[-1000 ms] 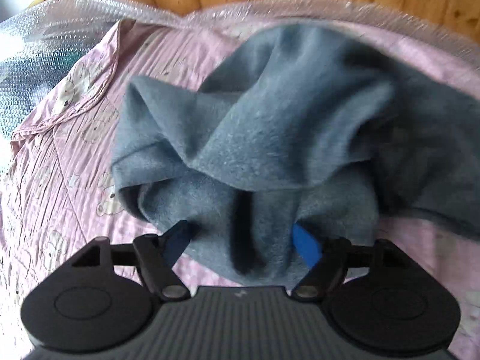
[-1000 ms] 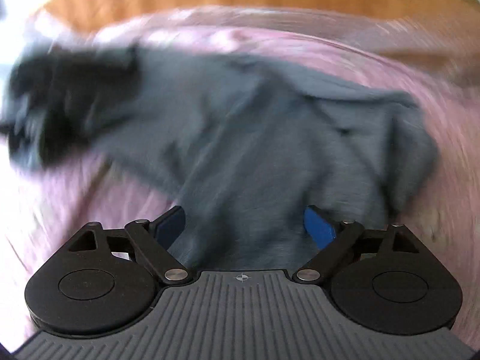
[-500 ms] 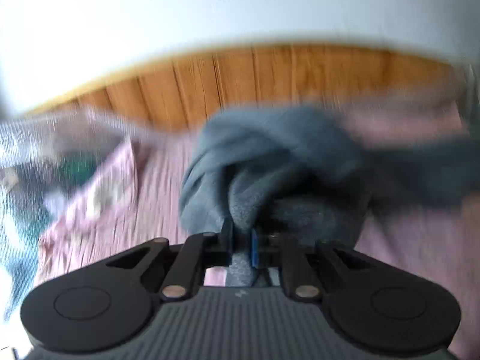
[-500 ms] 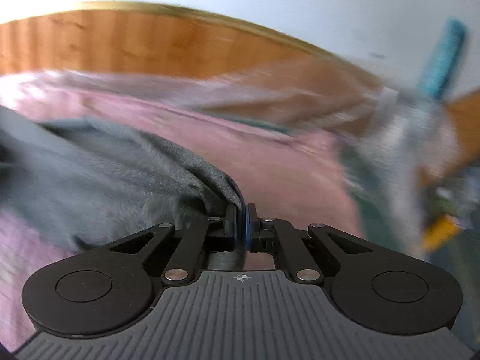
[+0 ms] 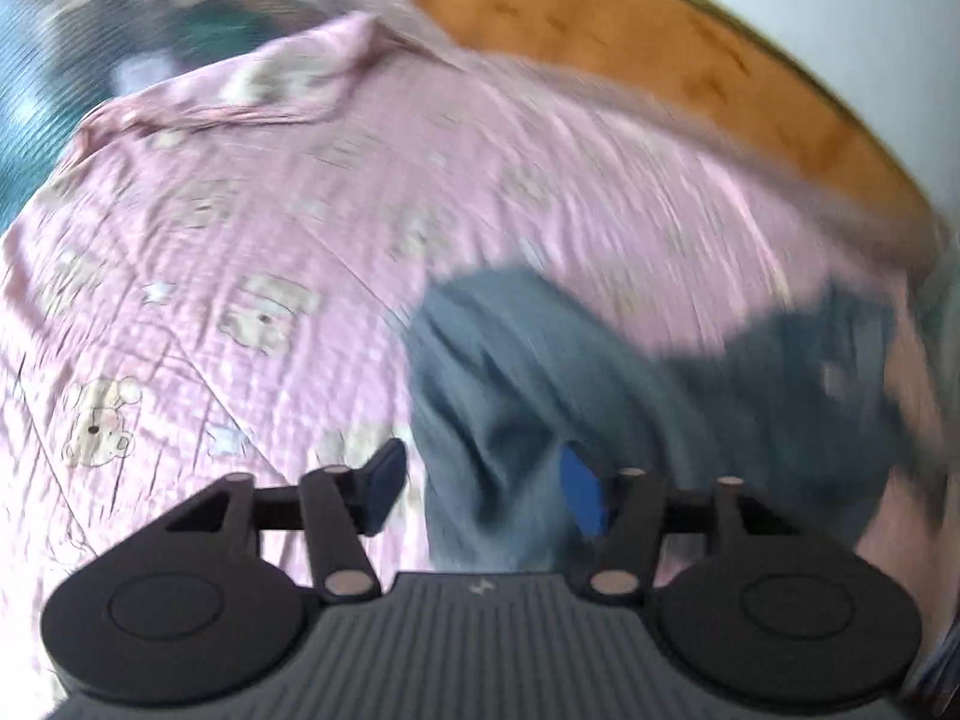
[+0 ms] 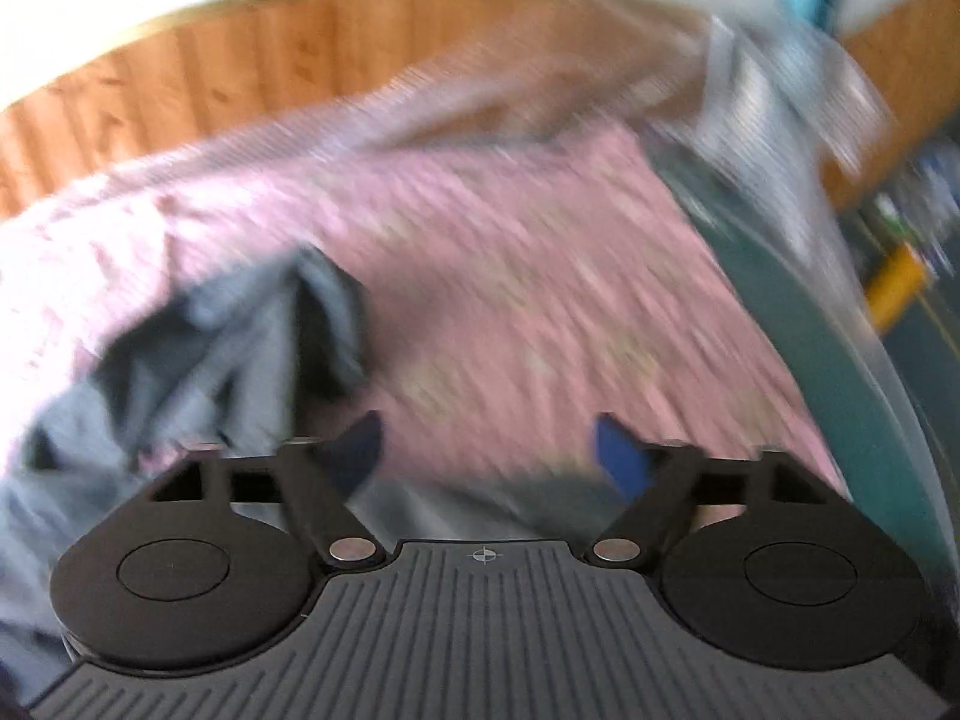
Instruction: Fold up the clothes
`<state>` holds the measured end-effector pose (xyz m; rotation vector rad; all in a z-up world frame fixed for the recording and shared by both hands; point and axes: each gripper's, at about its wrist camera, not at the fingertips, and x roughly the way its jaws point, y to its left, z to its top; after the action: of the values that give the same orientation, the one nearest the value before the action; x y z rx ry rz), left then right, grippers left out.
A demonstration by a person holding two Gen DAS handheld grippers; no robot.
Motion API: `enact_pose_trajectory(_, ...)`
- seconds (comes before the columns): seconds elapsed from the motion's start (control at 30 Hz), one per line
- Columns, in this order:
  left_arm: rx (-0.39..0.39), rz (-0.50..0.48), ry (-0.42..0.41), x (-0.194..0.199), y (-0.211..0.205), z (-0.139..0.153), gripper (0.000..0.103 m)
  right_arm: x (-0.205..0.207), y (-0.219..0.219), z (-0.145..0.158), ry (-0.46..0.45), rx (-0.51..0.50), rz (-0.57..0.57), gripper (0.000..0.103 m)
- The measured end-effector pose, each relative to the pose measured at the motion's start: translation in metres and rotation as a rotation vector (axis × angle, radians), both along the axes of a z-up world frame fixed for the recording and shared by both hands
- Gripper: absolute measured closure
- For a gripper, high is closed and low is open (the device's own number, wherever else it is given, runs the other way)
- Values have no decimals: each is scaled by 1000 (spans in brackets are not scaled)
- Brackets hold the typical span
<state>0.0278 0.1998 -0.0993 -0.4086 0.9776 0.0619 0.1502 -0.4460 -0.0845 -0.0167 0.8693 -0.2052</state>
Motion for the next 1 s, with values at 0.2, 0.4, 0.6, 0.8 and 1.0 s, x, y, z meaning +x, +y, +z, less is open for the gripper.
enact_pose_trajectory(0.2,-55,45,50,85,-17,-7,5,103,52,-49,60,-71,173,6)
enact_pose_trajectory(0.4,207,25,197,141,-70,-34,95,183,53,-115,171,-36,252,62)
enact_pose_trajectory(0.6,110,121,-141,88,-33,80,97,184,24,-35,-47,81,269,98)
enact_pose_trajectory(0.8,119,109,62,17,-30,38,96,148,-26,17,-142,-25,187,98)
enact_pose_trajectory(1.0,146,134,339,8,-53,-51,89,125,-61,-88,266,30,89,51)
